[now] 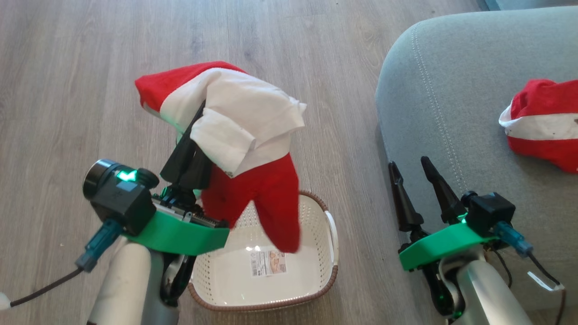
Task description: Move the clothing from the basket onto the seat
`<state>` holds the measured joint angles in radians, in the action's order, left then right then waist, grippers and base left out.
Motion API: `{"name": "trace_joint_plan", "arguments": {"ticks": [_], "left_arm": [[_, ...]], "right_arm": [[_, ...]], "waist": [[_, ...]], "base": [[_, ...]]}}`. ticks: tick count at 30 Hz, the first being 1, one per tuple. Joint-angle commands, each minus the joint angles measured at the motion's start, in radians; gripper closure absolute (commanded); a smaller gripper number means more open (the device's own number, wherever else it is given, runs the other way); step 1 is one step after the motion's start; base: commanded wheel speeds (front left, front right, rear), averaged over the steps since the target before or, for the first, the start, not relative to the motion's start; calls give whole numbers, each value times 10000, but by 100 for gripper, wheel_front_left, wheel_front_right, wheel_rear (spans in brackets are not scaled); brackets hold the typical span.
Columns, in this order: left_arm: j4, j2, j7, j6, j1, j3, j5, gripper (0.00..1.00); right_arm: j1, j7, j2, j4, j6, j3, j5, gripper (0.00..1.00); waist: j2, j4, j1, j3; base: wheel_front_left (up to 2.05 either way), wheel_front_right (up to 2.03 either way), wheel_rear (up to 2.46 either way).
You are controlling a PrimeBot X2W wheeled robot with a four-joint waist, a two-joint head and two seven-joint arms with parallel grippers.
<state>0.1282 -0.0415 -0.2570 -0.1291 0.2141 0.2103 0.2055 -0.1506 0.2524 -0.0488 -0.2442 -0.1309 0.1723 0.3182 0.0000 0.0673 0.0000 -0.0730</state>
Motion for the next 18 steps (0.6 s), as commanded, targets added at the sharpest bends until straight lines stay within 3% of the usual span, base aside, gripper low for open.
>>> {"name": "trace_joint_plan", "arguments": {"ticks": [1, 9, 18], "left_arm": [[343, -88, -48, -11, 500, -315, 4, 100], [280, -88, -48, -13, 538, -363, -89, 100], [224, -88, -48, -14, 561, -275, -129, 100]], "right_arm": [[-228, 93, -14, 417, 2, 318, 59, 0], [-324, 93, -61, 942, 2, 1799, -698, 0], [-844, 93, -1306, 1640, 2, 4488, -1534, 0]], "waist": [[0, 11, 0, -1], [0, 93, 0, -20], [0, 110, 0, -77]], "base": [[0, 0, 0], [0, 0, 0], [0, 0, 0]]}}
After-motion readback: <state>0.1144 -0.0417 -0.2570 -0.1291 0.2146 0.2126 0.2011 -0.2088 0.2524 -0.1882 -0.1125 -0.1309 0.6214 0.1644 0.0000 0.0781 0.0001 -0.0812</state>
